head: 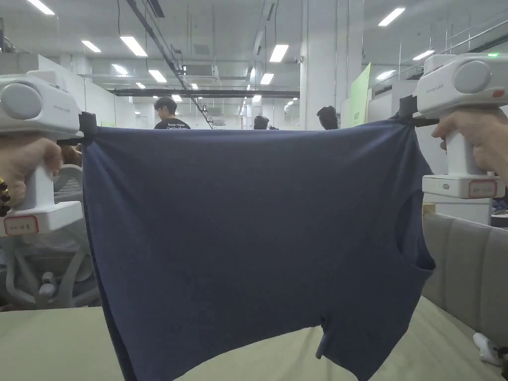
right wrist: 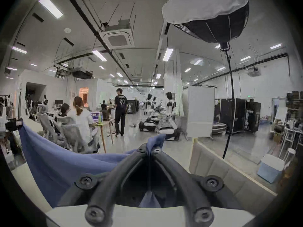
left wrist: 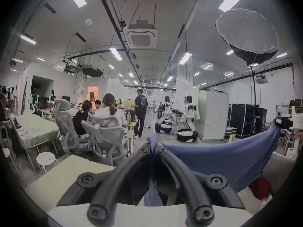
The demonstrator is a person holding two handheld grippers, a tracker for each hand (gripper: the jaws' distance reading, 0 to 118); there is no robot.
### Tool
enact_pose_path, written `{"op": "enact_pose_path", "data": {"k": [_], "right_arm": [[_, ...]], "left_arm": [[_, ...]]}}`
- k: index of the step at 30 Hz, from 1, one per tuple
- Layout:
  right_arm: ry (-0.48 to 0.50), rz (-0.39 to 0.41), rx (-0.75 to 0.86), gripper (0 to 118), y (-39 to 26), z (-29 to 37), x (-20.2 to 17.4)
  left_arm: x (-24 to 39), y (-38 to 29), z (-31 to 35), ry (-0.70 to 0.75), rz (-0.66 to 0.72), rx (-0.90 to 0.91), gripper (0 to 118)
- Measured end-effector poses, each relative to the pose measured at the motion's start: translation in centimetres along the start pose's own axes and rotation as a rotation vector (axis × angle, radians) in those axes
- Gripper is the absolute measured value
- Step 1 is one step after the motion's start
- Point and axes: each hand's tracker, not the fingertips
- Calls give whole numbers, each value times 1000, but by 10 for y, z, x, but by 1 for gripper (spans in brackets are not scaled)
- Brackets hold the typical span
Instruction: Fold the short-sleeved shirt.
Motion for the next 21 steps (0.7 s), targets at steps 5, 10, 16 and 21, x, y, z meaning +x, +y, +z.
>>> {"op": "enact_pose_path", "data": {"k": [5, 10, 16, 21], "right_arm": [[3, 3, -81, 0, -67, -13, -1], [9, -65, -206, 1, -154, -34, 2], [25, -77, -271, 1, -203, -33, 2], [61, -74, -233, 1, -212, 27, 0]], "left_arm": [[-5, -58, -12, -25, -9, -76, 3], [-8, -138, -19, -32, 5, -205, 3], [-14, -190, -20, -29, 27, -276, 3], [-19, -193, 37, -64, 48, -259, 3]]}}
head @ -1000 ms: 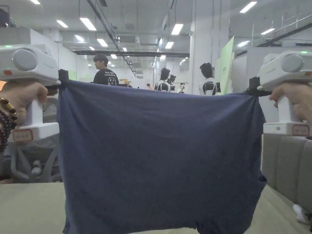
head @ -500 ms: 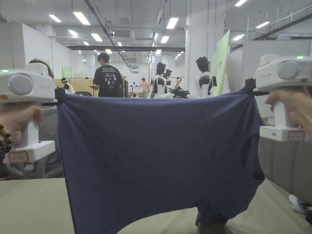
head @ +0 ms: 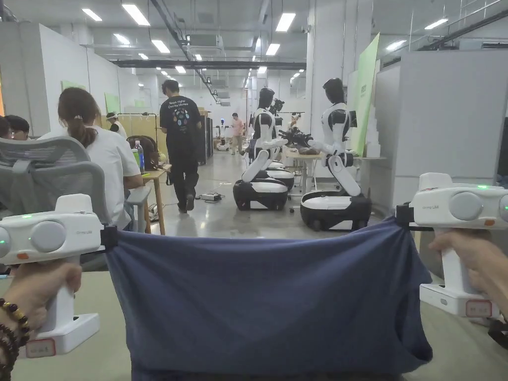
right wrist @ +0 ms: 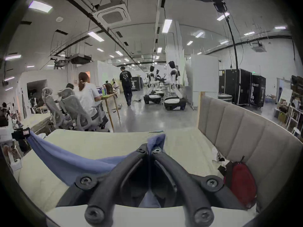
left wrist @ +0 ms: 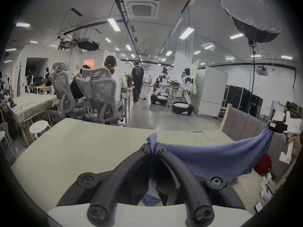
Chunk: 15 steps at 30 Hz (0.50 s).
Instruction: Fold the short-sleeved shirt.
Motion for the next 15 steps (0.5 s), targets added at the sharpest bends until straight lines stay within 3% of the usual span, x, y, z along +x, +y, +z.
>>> {"op": "enact_pose_path", "data": {"k": [3, 9, 15], "right_arm": [[25, 86, -24, 1, -37, 52, -4], [92, 56, -161, 1, -157, 147, 3], [87, 109, -399, 1, -281, 194, 11]], "left_arm": [[-14, -34, 44, -43, 15, 9, 3], [-32, -153, 138, -40, 31, -124, 3], [-44, -263, 195, -39, -18, -334, 3]]}}
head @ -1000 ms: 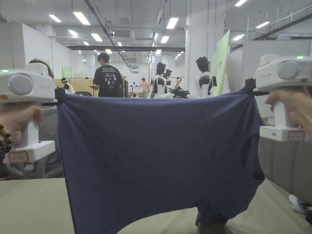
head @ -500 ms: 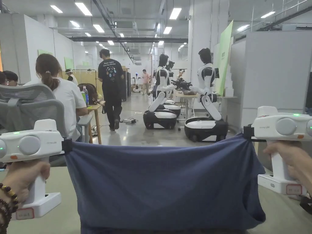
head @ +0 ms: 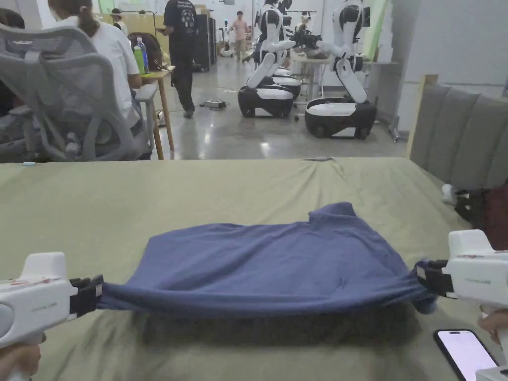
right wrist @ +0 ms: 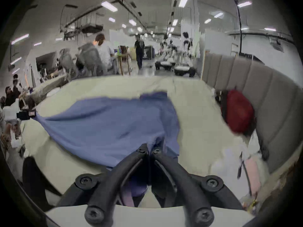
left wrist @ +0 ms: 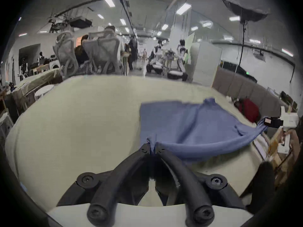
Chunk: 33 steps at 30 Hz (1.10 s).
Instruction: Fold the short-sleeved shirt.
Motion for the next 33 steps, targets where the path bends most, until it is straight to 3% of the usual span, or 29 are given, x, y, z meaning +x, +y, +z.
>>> {"op": "enact_pose_path", "data": {"k": [3, 6, 14, 15, 16, 18, 19, 20, 22, 23, 24, 25, 26, 27, 33], "right_arm": [[24, 32, -125, 1, -41, -18, -7], [-37, 124, -233, 1, -62, -49, -5], [-13, 38, -236, 4, -66, -60, 7], [-2, 29, -224, 15, -63, -57, 8], [10, 26, -207, 36, -60, -47, 5], [32, 23, -140, 114, -52, -38, 3], [40, 16, -85, 118, -48, -27, 1], [61, 1, -33, 110, -41, -21, 1], [44, -19, -14, 103, -31, -15, 0], [24, -16, 9, 99, -28, -6, -4], [6, -4, 38, 82, -26, 3, -10], [-14, 17, 61, 58, -24, 8, -13], [-39, 33, 77, 26, -23, 11, -17], [-53, 33, 79, 0, -22, 13, -19], [-15, -22, 82, 0, -20, 18, -15]], "left_arm": [[10, -31, 2, 14, -24, -70, 3], [13, -47, -3, 27, -37, -129, 3], [17, -56, -2, 31, 8, -160, 3], [19, -53, 1, 36, 19, -148, 16], [20, -49, 5, 43, 23, -137, 41], [22, -42, 12, 53, 23, -125, 118], [21, -38, 22, 21, 35, -51, 114], [20, -32, 26, 11, 19, -35, 106], [17, -25, 28, 23, 16, -43, 108], [17, -21, 31, 39, 10, -37, 103], [17, -18, 35, 53, 1, -15, 82], [17, -16, 40, 64, -10, 17, 53], [18, -15, 40, 75, -18, 35, 15], [18, -14, 41, 84, -15, 37, 0], [15, -13, 45, 54, 11, 34, 1]]}}
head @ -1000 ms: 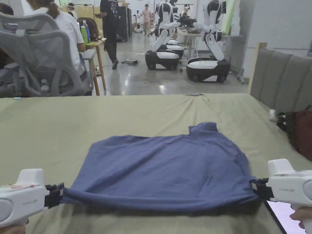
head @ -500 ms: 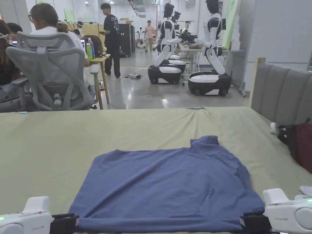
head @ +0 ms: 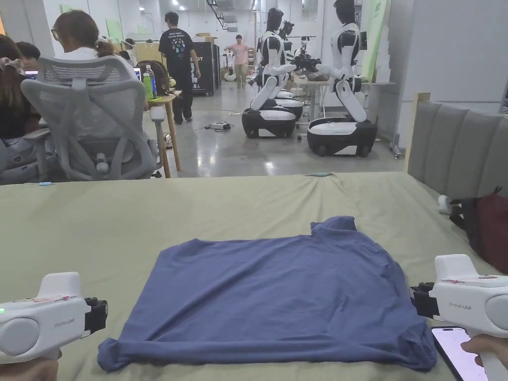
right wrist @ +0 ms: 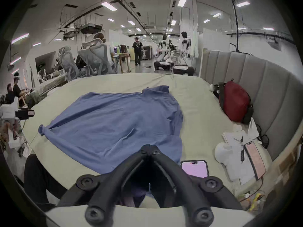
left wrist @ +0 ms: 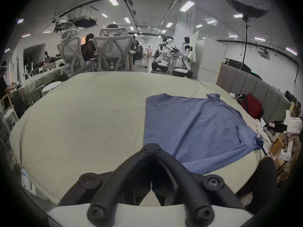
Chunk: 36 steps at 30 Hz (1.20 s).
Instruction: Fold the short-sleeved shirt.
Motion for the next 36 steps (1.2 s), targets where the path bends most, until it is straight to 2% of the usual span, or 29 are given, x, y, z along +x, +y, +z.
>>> {"op": "enact_pose_path", "data": {"k": [1, 2, 3, 4, 5, 6, 8, 11, 13, 14, 15, 17, 18, 23, 24, 25, 26, 27, 29, 32, 33, 35, 36], "right_arm": [[-3, 2, 1, 0, 0, 0, 0], [-8, 10, -3, 0, 0, 1, 0], [-11, 17, -7, 0, 0, 1, 0], [-14, 19, -8, 0, 0, 1, 1], [-16, 17, -7, 0, 0, 2, 2], [-16, 14, -6, 0, 0, 2, 3], [-14, 14, -5, 0, -2, 5, 1], [-8, 26, -26, 0, -5, 3, 2], [-11, 35, -34, 0, -6, 2, 2], [-12, 35, -37, 0, -6, 0, 3], [-12, 33, -40, 0, -7, -2, 5], [-9, 27, -50, 0, -7, -4, 8], [-11, 26, -53, 0, -7, -4, 8], [-40, 38, -76, 1, -10, -6, 8], [-42, 40, -77, 19, -12, -7, 8], [-50, 44, -79, 52, -14, -9, 8], [-56, 47, -86, 91, -15, -11, 7], [-62, 47, -109, 118, -18, -15, 8], [-52, 50, -117, 105, -21, -16, 10], [-47, 46, -198, 101, -29, -26, 11], [-57, 55, -239, 96, -32, -30, 11], [-61, 92, -306, 80, -43, -44, 11], [-49, 115, -332, 59, -47, -49, 10]], "left_arm": [[1, 0, -5, 9, -13, -17, 15], [1, -1, -9, 20, -25, -30, 37], [-1, -3, -14, 21, -33, -55, 77], [-2, -5, -21, 11, -42, -104, 100], [1, -9, -28, 15, -39, -154, 111], [1, -13, -34, 12, -39, -197, 108], [2, -22, -44, 14, -47, -218, 92], [4, -35, -59, 44, -61, -270, 87], [7, -41, -64, 53, -71, -290, 74], [8, -44, -66, 26, -72, -311, 64], [11, -47, -66, -19, -71, -318, 44], [18, -44, -59, -17, -88, -291, 14], [21, -42, -56, -19, -85, -283, 7], [25, -30, -44, -18, -79, -247, 7], [26, -29, -42, -15, -77, -240, 7], [24, -26, -43, -17, -76, -233, 7], [25, -25, -43, -17, -77, -230, 7], [26, -24, -42, -16, -79, -228, 7], [28, -24, -41, -12, -84, -224, 7], [29, -24, -41, -10, -82, -221, 7], [28, -24, -42, -11, -80, -220, 7], [29, -25, -41, -10, -77, -219, 7], [29, -26, -41, -10, -76, -218, 7]]}}
